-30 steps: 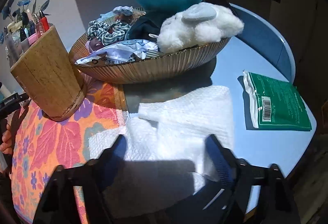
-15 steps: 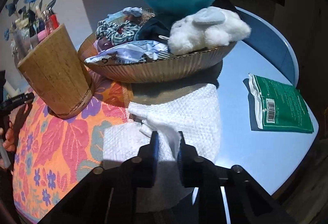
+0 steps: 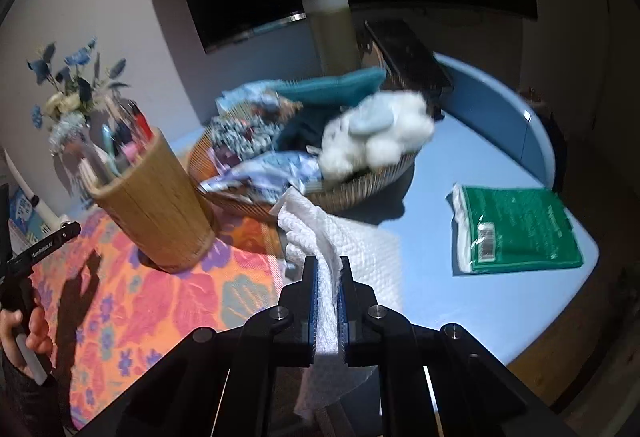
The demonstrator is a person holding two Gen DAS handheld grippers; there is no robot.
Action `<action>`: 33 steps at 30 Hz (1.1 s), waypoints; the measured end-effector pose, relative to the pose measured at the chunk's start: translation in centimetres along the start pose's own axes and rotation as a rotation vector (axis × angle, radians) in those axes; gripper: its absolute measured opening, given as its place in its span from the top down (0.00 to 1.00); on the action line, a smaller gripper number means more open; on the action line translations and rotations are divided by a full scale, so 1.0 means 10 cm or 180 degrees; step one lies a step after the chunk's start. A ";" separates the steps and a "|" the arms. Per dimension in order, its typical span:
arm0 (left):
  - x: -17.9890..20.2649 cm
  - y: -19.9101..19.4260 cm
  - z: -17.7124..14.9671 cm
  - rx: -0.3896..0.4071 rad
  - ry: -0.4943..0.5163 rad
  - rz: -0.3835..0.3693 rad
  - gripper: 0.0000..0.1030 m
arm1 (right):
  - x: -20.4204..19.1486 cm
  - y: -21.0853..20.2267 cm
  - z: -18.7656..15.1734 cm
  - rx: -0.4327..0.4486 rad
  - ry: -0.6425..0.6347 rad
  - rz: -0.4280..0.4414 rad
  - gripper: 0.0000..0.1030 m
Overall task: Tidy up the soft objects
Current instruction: 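Carry white plush and white towel to the glass bowl and release both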
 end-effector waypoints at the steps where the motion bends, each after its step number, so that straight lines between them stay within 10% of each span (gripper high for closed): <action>1: 0.10 -0.08 0.03 0.0042 0.0032 -0.0016 0.55 | 0.00 -0.06 0.03 0.0039 0.0004 0.0024 0.92; 15: 1.75 -0.66 0.47 0.0281 0.0480 -0.0969 0.55 | -0.01 -0.70 0.54 0.0544 0.0040 0.0198 0.92; 33: 2.79 0.25 1.16 0.0060 0.0461 -0.1344 0.50 | 0.03 -0.21 1.86 0.0788 0.0380 0.0364 0.90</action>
Point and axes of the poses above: each gripper's, at about its wrist camera, not at the fingertips, and y roughly the way its jaws point, x to its right, z to its top, the point moved 8 cm from there along y, roughly the way its jaws point, and after that the axes turned 12 degrees about -z, right-handed, at the moved point
